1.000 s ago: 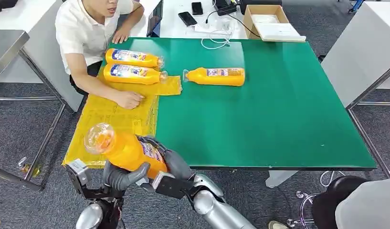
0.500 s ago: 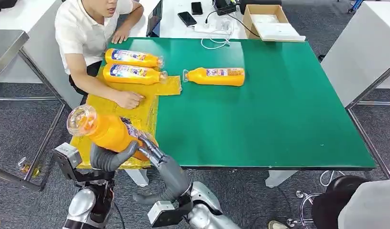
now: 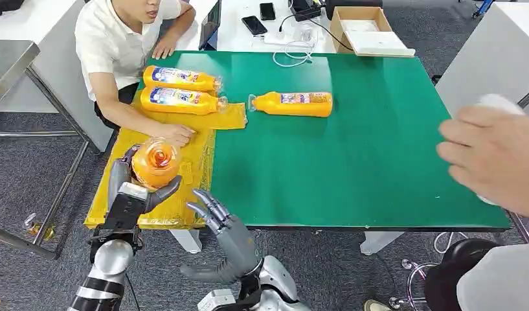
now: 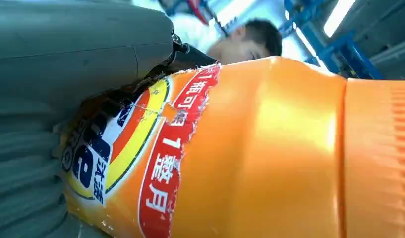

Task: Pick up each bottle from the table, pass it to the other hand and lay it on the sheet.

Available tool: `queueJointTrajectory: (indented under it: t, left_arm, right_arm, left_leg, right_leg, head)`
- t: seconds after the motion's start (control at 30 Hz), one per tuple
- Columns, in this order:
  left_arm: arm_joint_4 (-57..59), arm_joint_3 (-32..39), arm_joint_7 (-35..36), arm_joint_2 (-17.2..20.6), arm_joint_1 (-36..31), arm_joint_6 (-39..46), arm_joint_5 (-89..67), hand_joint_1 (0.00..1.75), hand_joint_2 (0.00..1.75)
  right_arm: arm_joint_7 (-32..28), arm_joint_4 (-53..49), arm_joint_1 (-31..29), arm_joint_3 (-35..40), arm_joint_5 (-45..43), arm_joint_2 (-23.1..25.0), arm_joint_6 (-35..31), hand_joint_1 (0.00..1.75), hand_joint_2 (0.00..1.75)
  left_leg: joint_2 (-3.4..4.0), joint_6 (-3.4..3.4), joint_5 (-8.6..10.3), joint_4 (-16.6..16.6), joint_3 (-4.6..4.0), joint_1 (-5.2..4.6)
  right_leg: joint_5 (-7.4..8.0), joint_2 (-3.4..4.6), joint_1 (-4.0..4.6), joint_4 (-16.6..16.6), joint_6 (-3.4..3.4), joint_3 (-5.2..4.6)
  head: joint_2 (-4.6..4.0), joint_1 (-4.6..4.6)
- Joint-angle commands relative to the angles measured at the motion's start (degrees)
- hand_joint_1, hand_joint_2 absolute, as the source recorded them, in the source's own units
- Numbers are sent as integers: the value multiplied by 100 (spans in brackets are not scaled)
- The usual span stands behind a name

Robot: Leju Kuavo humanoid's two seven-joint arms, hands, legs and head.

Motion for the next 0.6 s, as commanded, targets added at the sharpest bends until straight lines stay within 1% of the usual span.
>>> queueJointTrajectory:
  t: [0.03,0.1,0.13,0.23,0.27,0.33,0.37,0.43,0.47,0.53,0.57,0.6]
  left_arm:
    - [2797,88,214,345,-1102,605,-2271,175,175]
    - [3651,222,278,272,-1428,566,-2446,175,175]
    - [4136,266,373,270,-1660,549,-2573,175,175]
    - [4272,298,319,284,-1747,569,-2562,175,175]
    - [4381,320,381,259,-1807,512,-2561,175,175]
    - [4878,358,642,234,-2065,356,-2693,175,175]
    - [5236,428,763,203,-2245,284,-2702,175,175]
    - [5675,486,892,163,-2461,260,-2750,175,175]
    - [5785,505,881,135,-2514,237,-2748,175,175]
    - [6016,537,940,46,-2615,247,-2786,175,175]
    - [6078,546,962,9,-2635,282,-2831,175,175]
    - [6101,543,986,-5,-2639,293,-2853,175,175]
  right_arm:
    - [17,-426,129,284,-500,-196,21,0,175]
    - [17,-406,187,201,-540,-189,99,0,175]
    - [17,-417,212,164,-572,-185,99,0,175]
    - [17,-427,218,162,-570,-192,99,0,175]
    - [17,-437,231,146,-589,-188,108,0,175]
    - [17,-490,281,71,-654,-183,151,0,175]
    - [17,-457,304,22,-654,-170,166,0,175]
    - [17,-470,330,-9,-682,-171,231,0,175]
    - [17,-489,343,-10,-657,-174,192,0,175]
    - [17,-598,384,-33,-678,-194,143,0,175]
    - [17,-802,508,-72,-642,-147,42,0,175]
    - [17,-816,555,-69,-581,-104,6,0,175]
  left_leg:
    - [-8,-11,-4,-16,42,2]
    - [-14,-8,2,-16,32,1]
    - [-13,-12,-1,-19,45,3]
    - [-8,-7,1,-8,20,3]
    - [-6,-10,-3,-8,31,5]
    - [1,-12,0,-5,20,4]
    - [-6,-14,-3,-6,31,6]
    - [-15,-12,3,-6,20,6]
    - [-17,-14,-2,-7,33,5]
    - [-4,-11,1,-6,25,3]
    - [-1,-14,-3,-9,41,4]
    - [-2,-14,0,-9,37,1]
  right_leg:
    - [-11,-16,4,-9,-17,41]
    - [-6,-19,2,-12,-12,34]
    - [-9,-21,5,-13,-18,46]
    - [-4,-13,5,-6,-10,20]
    - [-9,-15,7,-5,-15,30]
    - [-6,-9,5,-2,-10,19]
    - [-12,-18,7,-2,-14,33]
    - [-8,-21,7,-3,-10,24]
    - [-13,-23,6,-3,-14,37]
    - [-4,-6,3,-3,-9,29]
    - [-8,-6,6,-4,-15,43]
    - [-6,-9,2,-4,-12,37]
  head:
    - [0,-2]
    - [0,0]
    - [0,-2]
    - [0,-2]
    - [0,-2]
    - [0,-2]
    - [0,-2]
    - [0,0]
    - [0,-2]
    - [0,-2]
    - [0,-2]
    - [0,-2]
